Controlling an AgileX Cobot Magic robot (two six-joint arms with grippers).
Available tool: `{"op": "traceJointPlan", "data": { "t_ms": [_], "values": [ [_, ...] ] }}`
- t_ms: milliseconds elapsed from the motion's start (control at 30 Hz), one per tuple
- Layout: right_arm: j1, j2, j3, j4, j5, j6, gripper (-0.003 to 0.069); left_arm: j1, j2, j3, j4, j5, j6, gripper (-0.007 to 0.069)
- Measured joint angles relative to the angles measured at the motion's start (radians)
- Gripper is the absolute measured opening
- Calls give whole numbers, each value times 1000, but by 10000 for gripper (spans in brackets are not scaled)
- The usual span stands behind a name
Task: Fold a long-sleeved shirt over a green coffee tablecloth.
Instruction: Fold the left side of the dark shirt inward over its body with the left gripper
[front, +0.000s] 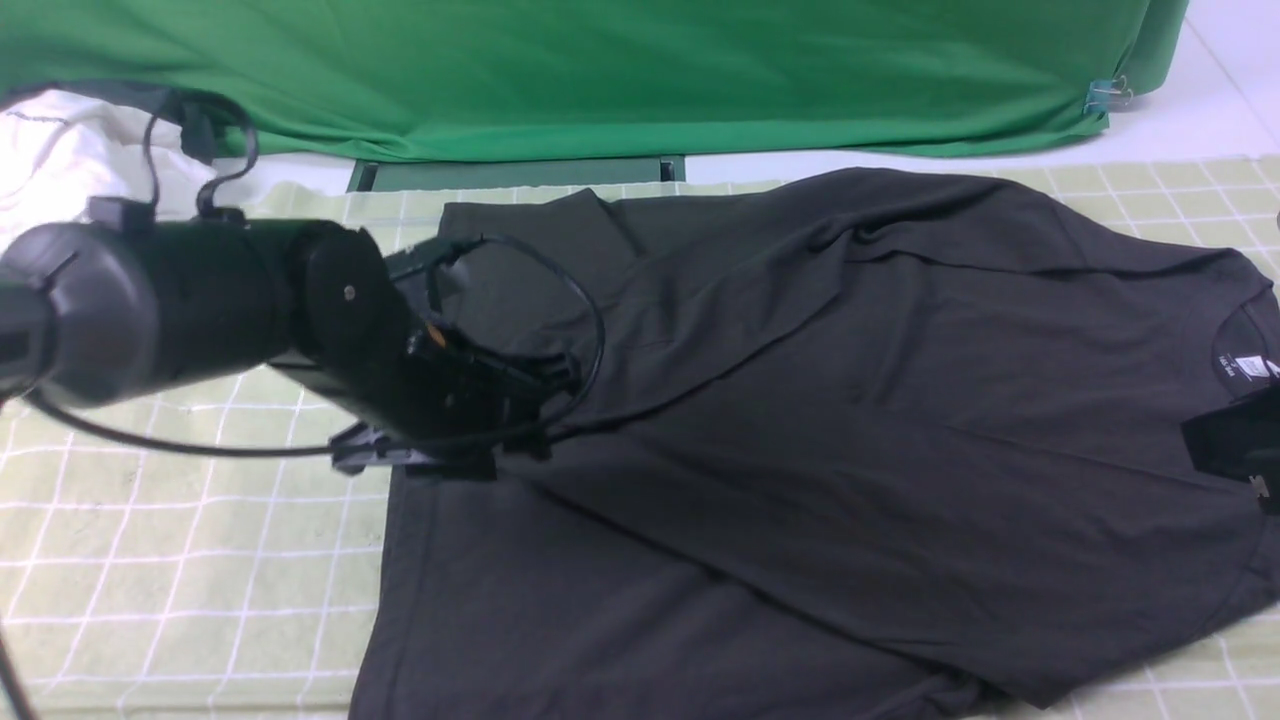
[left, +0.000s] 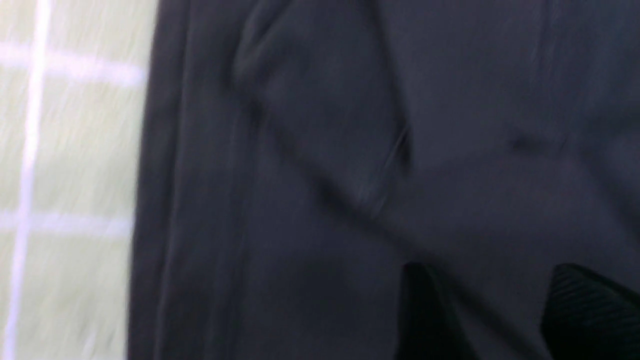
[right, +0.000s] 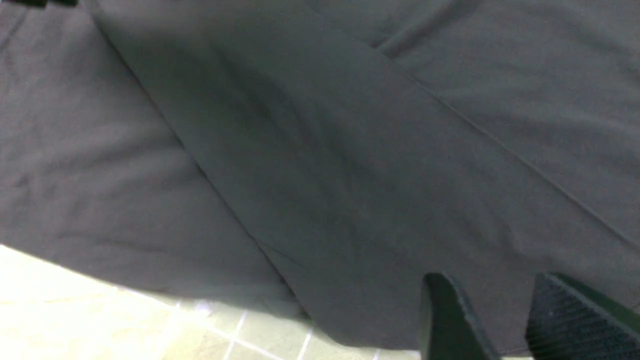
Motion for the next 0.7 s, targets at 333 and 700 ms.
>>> {"op": "traceJointPlan", "data": {
  "t_ms": [333,700],
  "values": [
    [0,0,0,0,4,0,244,15,123,-74,-2,-73,0,438],
    [0,0,0,0,3,3,245,78,147,-77,-71,-101,-5,421]
  ]
}}
